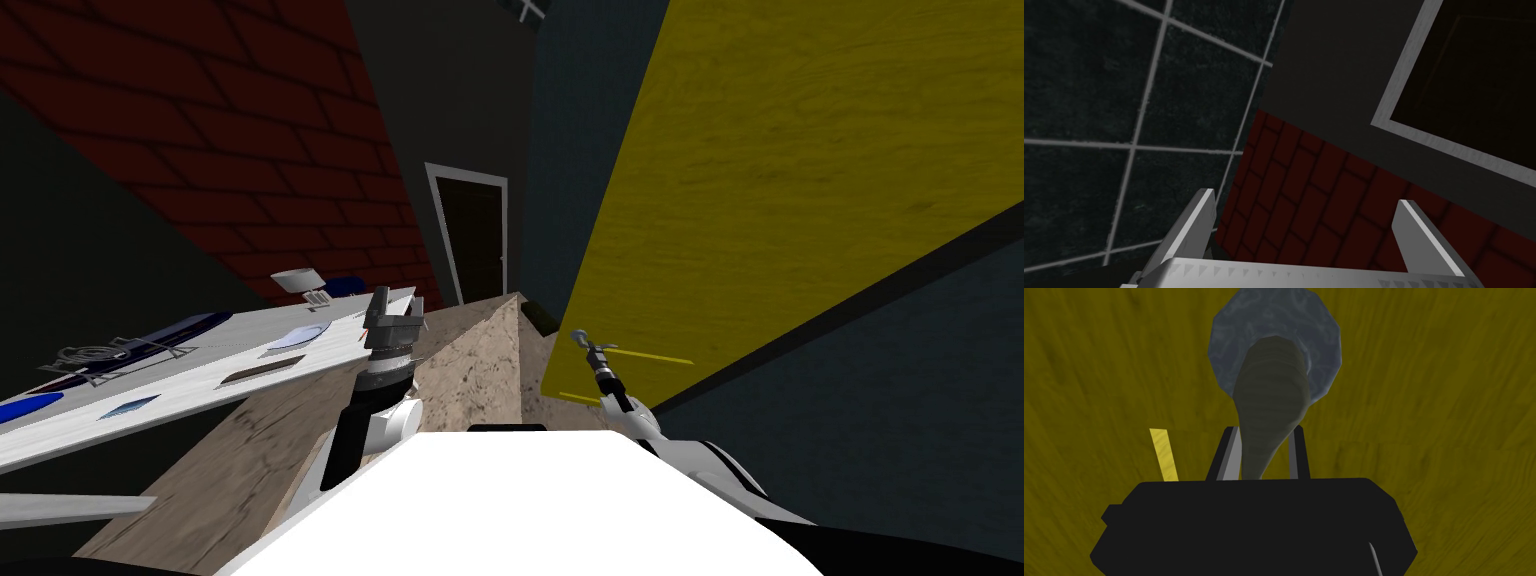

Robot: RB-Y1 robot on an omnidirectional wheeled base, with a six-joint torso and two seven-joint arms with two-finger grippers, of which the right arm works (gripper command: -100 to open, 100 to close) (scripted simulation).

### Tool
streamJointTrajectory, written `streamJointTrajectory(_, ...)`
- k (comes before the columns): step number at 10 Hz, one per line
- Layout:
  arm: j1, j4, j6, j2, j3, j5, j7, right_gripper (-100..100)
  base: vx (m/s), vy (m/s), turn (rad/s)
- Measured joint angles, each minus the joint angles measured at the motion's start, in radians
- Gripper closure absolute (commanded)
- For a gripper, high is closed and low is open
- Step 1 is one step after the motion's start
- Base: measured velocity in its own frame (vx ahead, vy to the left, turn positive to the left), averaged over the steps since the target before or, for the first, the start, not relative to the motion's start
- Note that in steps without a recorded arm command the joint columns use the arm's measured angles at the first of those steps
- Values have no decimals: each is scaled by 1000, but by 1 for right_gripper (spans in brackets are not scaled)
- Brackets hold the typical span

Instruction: Pull the door open

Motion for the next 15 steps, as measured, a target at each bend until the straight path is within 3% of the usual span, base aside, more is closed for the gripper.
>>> streamJointTrajectory(15, 7, -1, -22, -12, 27, 18, -32, 100, -1, -2, -6)
